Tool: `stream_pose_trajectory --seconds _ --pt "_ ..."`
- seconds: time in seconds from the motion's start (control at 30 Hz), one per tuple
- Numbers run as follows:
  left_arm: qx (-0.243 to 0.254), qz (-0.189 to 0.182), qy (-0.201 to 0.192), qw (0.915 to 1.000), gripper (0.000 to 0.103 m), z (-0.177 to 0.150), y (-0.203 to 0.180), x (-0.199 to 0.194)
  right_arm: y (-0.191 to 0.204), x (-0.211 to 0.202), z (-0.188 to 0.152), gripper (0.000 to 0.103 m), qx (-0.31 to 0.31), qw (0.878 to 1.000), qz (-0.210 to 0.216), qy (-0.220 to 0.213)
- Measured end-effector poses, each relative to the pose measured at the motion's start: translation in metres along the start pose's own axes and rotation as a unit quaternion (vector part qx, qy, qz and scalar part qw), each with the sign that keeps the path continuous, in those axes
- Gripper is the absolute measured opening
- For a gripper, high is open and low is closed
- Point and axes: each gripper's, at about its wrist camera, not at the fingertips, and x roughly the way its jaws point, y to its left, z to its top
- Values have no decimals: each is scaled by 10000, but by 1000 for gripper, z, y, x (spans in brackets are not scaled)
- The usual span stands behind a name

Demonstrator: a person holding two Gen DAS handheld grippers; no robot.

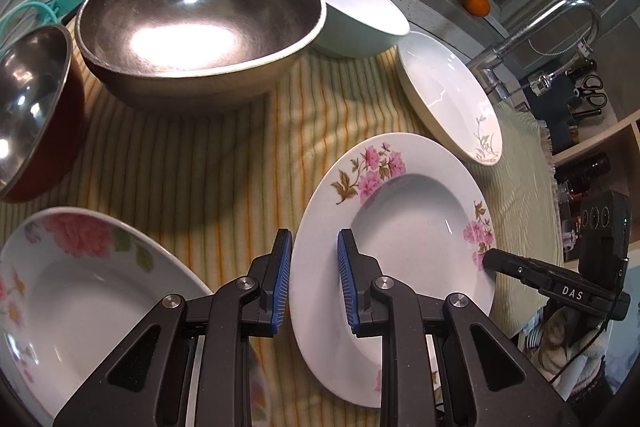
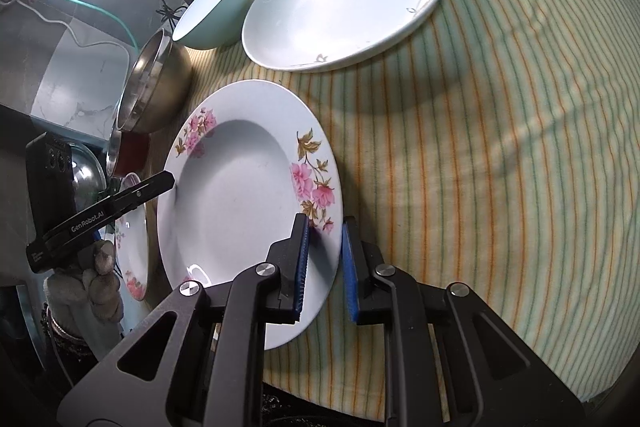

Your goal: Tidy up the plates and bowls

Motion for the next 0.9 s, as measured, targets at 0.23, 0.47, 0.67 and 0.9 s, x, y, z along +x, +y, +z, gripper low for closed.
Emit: stream_pose_trajectory --seconds 0.23,0.47,0.67,0.9 --pt "-30 -68 3 10000 21 -19 -12 -1 -12 -11 -9 17 -28 10000 -68 -9" --pt "-111 -101 -39 9999 21 -36 -20 -3 -18 -19 -16 17 -101 9999 -110 -4" --pt "-171 -92 -78 9998 21 -48 -23 -5 -19 -23 -22 17 -196 9997 -148 -3" --pt "-252 -105 -96 9996 21 -55 -25 -6 -21 -25 -24 17 -206 9997 -147 -8"
